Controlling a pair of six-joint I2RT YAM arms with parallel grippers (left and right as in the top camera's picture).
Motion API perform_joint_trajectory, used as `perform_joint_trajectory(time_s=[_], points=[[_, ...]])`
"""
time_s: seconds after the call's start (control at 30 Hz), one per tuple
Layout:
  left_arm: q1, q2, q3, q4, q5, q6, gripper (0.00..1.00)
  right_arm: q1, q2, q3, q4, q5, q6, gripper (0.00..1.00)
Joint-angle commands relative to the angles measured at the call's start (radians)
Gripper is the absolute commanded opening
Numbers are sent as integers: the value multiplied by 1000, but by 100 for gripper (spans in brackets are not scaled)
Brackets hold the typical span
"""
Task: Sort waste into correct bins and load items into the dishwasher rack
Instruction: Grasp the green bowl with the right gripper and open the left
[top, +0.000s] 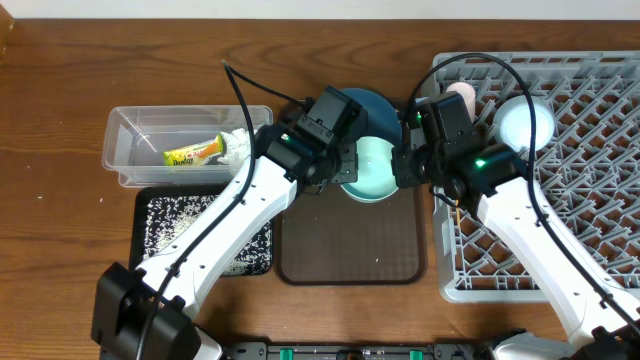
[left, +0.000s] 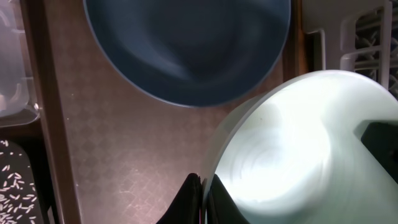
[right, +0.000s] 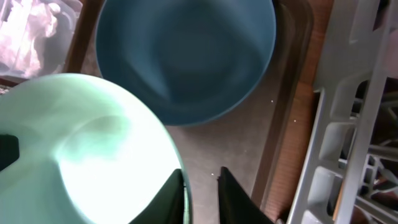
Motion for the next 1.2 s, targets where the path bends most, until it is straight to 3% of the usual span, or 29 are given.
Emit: perform_joint_trajectory(time_s=[0.0, 0.33, 0.53, 0.63, 0.7, 0.77, 0.83, 1.17], points=[[2, -4, 4, 1, -5, 13, 6, 4, -3, -10, -3, 17, 11, 13], [2, -4, 4, 21, -5, 13, 6, 4, -3, -10, -21, -84, 11, 13], [2, -4, 4, 23, -5, 13, 6, 3, -3, -10, -31, -83, 10, 1], [2, -4, 4, 23, -5, 13, 7, 3, -3, -10, -19, -75, 10, 1], [2, -4, 4, 23, -5, 13, 17, 3, -3, -10, -7, -50, 10, 1], [3, -4, 4, 25, -5, 13, 40, 3, -3, -10, 8, -14, 10, 1], [6, -4, 5, 32, -5, 14, 50, 3, -3, -10, 24, 35, 10, 1], [41, -118, 23, 64, -5, 27, 53, -6, -3, -10, 135, 518, 10, 1]])
